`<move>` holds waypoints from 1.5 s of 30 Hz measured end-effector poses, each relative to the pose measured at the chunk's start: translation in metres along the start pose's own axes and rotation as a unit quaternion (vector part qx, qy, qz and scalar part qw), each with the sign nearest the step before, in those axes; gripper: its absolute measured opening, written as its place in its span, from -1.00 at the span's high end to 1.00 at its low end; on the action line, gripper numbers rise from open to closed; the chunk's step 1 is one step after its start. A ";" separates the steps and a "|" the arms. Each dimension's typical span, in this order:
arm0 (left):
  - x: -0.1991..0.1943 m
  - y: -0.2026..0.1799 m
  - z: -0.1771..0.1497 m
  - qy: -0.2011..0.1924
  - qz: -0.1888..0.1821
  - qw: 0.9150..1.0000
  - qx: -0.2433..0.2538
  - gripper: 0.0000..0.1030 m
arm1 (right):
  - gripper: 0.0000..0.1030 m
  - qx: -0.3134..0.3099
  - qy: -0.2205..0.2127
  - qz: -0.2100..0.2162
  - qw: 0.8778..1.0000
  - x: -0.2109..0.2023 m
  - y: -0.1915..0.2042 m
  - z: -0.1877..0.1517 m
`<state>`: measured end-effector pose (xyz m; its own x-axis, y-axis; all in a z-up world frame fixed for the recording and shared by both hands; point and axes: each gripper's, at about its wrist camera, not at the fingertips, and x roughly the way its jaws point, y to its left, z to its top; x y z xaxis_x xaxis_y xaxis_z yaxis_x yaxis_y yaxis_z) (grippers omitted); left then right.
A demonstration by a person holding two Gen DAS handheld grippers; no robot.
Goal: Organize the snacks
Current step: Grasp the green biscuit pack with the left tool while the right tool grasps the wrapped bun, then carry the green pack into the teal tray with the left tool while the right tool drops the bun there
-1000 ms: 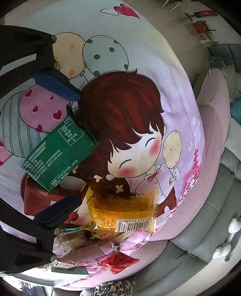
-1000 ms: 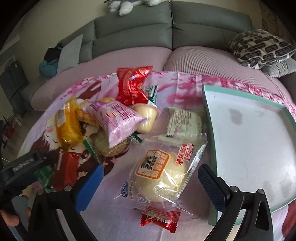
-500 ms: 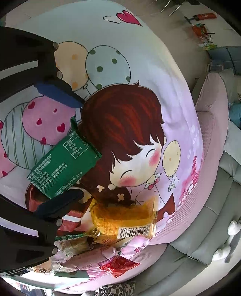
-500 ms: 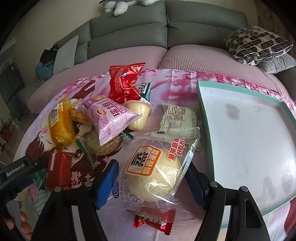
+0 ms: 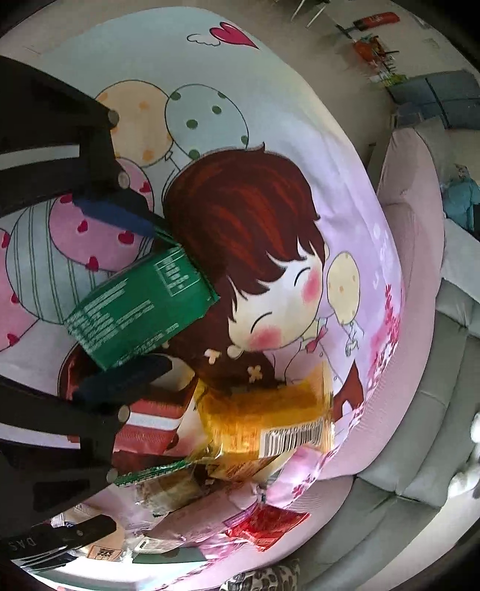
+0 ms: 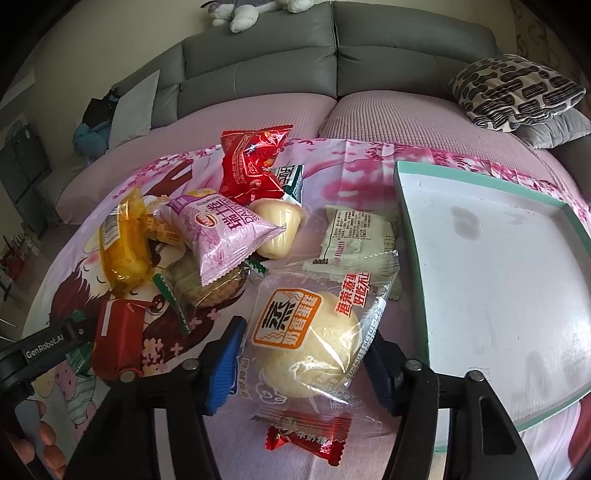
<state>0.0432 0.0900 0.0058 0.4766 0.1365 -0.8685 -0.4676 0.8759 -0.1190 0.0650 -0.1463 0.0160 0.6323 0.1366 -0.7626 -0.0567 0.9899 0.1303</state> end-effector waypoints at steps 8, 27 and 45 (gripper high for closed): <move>-0.003 0.004 0.000 -0.010 -0.020 1.000 -0.012 -0.02 | -0.08 0.001 -0.009 0.008 1.000 -0.004 -0.002 -0.001; -0.022 0.009 0.007 -0.042 -0.034 0.998 -0.017 0.16 | -0.02 0.006 -0.052 0.016 0.999 -0.035 -0.008 0.005; -0.068 -0.018 0.013 -0.100 -0.080 0.992 0.015 0.16 | -0.02 0.011 -0.082 0.011 0.997 -0.056 -0.023 0.012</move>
<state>0.0291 0.0712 0.0738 0.6824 0.0814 -0.7264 -0.3538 0.9064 -0.2308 0.0406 -0.1771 0.0634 0.7486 0.1485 -0.6462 -0.0559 0.9853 0.1616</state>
